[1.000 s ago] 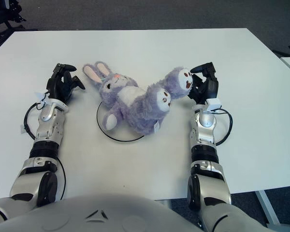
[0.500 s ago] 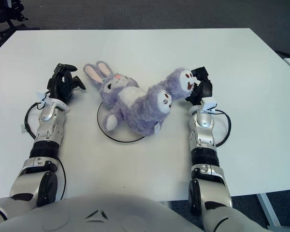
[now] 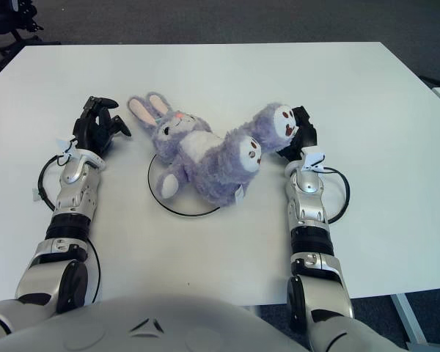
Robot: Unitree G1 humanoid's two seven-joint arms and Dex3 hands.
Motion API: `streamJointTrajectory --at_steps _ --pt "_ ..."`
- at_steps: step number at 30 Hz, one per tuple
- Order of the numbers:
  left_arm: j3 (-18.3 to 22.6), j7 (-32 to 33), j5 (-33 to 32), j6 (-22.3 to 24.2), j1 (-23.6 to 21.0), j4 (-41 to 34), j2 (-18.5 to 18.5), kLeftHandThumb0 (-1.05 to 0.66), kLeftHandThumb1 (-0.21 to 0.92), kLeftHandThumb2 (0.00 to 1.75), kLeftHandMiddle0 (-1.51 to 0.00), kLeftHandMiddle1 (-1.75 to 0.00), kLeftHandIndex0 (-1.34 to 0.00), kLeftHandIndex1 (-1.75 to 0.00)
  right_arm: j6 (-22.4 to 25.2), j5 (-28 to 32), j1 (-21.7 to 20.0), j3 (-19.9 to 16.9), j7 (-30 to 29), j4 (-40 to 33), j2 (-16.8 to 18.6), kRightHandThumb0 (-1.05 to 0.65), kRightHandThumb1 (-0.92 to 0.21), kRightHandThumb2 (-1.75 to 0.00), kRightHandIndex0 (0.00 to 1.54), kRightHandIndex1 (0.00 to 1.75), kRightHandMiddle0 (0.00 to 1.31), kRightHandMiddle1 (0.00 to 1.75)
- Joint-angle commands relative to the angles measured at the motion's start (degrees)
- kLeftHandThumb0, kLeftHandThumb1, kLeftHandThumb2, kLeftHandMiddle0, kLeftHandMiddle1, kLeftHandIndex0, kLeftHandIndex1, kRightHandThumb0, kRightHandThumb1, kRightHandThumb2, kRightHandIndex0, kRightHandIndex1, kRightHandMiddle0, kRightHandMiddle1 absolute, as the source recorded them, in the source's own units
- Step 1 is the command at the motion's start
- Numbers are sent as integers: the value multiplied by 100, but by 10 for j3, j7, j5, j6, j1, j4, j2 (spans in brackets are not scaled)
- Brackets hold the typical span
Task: Put the doll into the plate.
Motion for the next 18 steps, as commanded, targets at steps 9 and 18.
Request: streamJointTrajectory --at_steps 9,18 --pt "0 3 2 8 31 17 -6 -35 92 45 -96 -175 -27 -168 28 -5 15 2 7 2 -3 -38 -68 -83 95 175 35 175" --pt "1 2 3 6 29 25 -4 -35 92 45 -96 -175 -27 -168 28 -6 14 2 7 7 -2 -38 -67 -85 95 175 35 175"
